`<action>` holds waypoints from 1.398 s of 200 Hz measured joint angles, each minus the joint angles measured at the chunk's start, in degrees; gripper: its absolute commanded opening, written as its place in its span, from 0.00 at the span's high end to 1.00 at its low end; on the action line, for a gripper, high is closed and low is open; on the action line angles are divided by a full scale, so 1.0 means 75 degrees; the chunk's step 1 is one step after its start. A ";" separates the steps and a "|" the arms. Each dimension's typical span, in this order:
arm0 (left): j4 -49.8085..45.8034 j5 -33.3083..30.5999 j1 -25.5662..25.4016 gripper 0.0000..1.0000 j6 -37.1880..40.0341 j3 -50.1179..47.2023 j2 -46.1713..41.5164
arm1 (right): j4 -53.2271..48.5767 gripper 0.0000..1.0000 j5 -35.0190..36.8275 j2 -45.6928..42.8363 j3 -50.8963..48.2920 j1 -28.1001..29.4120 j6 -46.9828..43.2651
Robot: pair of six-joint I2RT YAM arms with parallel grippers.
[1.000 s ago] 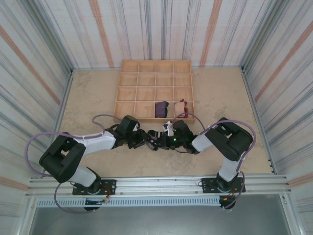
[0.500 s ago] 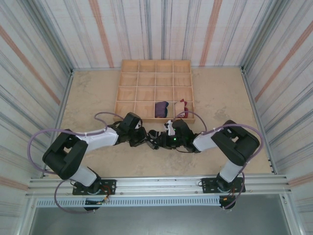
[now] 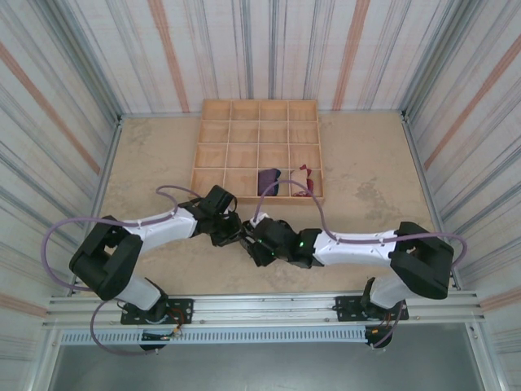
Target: Roll the socks
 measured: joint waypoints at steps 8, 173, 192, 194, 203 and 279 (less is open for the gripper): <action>-0.0020 0.0026 0.0000 1.00 0.0000 0.0003 0.0003 | 0.0058 0.33 0.0323 0.0047 0.0000 0.0236 -0.0221; 0.0067 0.0189 0.0105 0.61 -0.0055 0.0012 -0.0058 | 0.0772 1.00 0.2355 0.1687 0.0192 0.1008 -0.1297; 0.0058 0.0239 0.0102 0.46 -0.0050 0.0000 -0.0230 | 0.1227 1.00 0.1941 0.1329 -0.0286 0.0793 -0.1271; 0.0058 0.0248 0.0102 0.45 -0.0003 0.0000 -0.0259 | 0.1279 1.00 0.1909 0.1279 -0.0353 0.0766 -0.1271; 0.0055 0.0289 0.0105 0.41 0.0029 -0.0006 -0.0388 | 0.1536 1.00 0.1690 0.1081 -0.0653 0.0632 -0.1268; -0.0128 0.0600 0.0562 0.40 0.0810 -0.0006 -0.1072 | 0.3223 1.00 -0.1638 -0.0003 -0.2206 -0.1148 -0.0711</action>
